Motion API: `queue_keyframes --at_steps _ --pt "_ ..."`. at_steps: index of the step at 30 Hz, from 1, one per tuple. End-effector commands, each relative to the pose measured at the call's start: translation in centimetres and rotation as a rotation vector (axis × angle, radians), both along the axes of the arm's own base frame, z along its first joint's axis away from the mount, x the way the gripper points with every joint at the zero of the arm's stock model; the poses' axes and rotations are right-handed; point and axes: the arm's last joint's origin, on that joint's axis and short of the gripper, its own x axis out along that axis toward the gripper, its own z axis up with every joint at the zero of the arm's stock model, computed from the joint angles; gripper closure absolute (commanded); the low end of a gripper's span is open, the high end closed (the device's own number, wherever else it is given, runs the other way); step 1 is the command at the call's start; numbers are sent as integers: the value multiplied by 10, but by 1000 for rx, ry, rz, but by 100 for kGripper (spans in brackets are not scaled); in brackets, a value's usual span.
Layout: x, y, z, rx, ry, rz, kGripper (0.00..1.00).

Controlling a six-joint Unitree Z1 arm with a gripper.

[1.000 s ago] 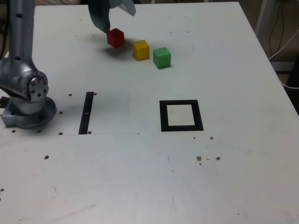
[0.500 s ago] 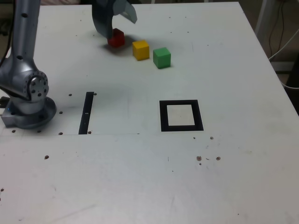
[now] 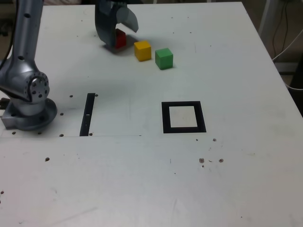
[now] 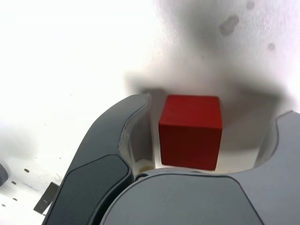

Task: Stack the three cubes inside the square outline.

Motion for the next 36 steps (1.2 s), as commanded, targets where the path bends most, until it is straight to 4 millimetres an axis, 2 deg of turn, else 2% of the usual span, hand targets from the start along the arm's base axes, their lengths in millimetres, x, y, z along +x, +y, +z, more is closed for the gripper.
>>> queue_keyframes --at_steps 1,19,29,36 --pt "2 0 0 10 12 2 31" --pt "10 -8 -6 8 21 16 62" --pt "10 -12 6 44 1 10 70" --pt "17 -27 19 8 -5 -43 71"
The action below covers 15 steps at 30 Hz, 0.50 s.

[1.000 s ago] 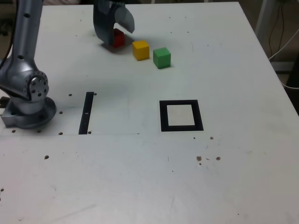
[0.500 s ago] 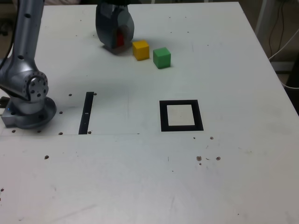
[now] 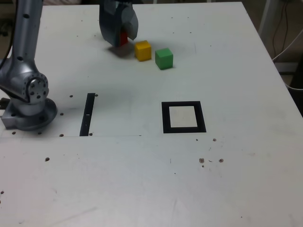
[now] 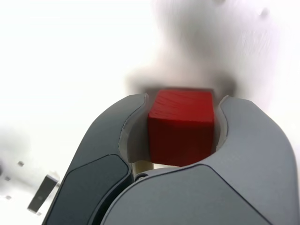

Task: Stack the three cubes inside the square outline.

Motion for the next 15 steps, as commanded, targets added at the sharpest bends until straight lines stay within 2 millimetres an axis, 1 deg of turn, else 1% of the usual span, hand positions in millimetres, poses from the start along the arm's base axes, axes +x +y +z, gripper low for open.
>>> queue_keyframes --at_steps 1,5,8,12,15 --pt "1 -6 11 -9 -2 -25 70" --pt "8 -25 30 -26 16 -95 70" --pt "18 -47 45 6 18 -162 71" --pt "34 -92 67 75 -5 -270 71" --pt "45 -129 74 103 -17 -346 71"
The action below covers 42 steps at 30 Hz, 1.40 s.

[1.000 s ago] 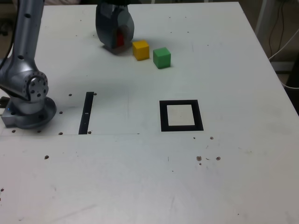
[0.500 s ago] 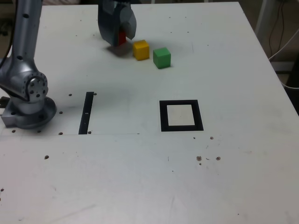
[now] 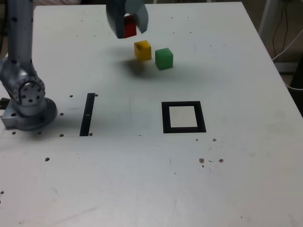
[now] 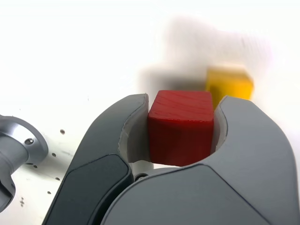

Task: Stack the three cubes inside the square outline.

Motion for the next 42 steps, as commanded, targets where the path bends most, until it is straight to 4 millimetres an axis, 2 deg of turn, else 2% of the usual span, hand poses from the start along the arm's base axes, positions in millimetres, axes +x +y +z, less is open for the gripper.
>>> queue_keyframes --at_steps 1,4,8,16,22,35,42 --pt "14 -34 2 13 -7 -83 71" --pt "30 -70 -7 8 -7 -159 70" --pt "44 -103 -21 -18 -8 -232 70" --pt "71 -149 -33 -61 6 -362 70" --pt "77 -181 -31 -80 -6 -418 70" --pt "86 -232 -32 -31 13 -423 70" --pt "96 -240 -39 -34 1 -436 70"
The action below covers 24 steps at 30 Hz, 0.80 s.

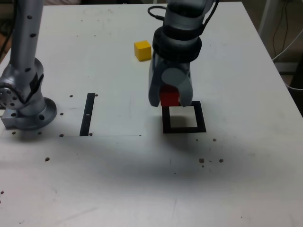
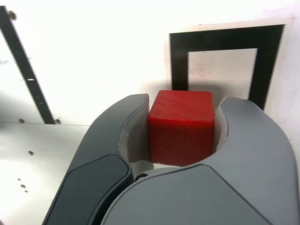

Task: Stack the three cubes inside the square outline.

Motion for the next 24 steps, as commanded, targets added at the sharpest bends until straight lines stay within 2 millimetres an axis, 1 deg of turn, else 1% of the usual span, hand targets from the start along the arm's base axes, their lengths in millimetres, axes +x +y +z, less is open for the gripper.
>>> queue_keyframes --at_steps 1,5,14,18,24 --pt "4 -1 -3 0 -8 -7 70" --pt "9 3 -8 0 -11 -14 70" --pt "23 21 -30 -44 29 -21 70" --pt "25 22 -35 -44 11 -22 70" --pt "25 19 -44 -43 -17 -16 70"
